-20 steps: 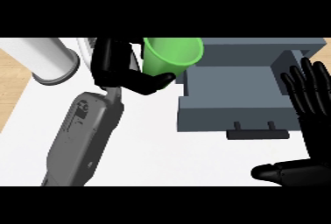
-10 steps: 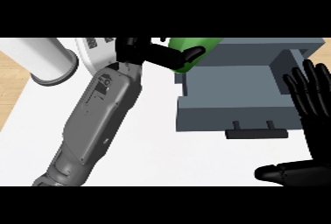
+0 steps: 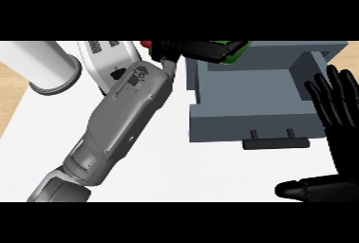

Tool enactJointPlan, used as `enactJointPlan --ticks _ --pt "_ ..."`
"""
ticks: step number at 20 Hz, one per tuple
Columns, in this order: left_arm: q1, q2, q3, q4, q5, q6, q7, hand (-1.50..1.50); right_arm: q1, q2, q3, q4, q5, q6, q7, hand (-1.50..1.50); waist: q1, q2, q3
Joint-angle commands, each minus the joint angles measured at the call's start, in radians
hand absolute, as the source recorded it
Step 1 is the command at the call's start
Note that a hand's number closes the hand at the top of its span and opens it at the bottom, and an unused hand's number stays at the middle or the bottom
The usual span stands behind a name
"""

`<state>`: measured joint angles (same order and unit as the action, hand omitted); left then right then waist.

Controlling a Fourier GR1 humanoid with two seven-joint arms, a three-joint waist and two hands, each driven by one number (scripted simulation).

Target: Pick up the cup, place it into the drawer and close the drawer

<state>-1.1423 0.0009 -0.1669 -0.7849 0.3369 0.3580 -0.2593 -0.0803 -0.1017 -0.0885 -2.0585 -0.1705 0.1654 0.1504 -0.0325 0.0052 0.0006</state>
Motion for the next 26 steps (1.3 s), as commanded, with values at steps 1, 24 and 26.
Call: enactJointPlan --ticks 1,24,26 --pt "-0.111 -0.001 -0.01 0.131 0.063 0.013 -0.008 1.5 -0.027 0.034 0.042 0.044 0.063 -0.024 -0.045 -1.5 -0.001 0.003 0.0" --pt "-0.211 -0.001 -0.414 0.441 0.236 0.108 -0.052 -1.5 -0.024 -0.004 0.003 0.062 -0.028 0.05 -0.064 -1.5 -0.079 0.021 0.002" --pt "-0.169 -0.001 -0.464 0.368 0.27 0.146 -0.035 -1.5 -0.096 0.016 0.044 0.076 0.01 0.016 -0.035 -1.5 -0.077 0.02 0.001"
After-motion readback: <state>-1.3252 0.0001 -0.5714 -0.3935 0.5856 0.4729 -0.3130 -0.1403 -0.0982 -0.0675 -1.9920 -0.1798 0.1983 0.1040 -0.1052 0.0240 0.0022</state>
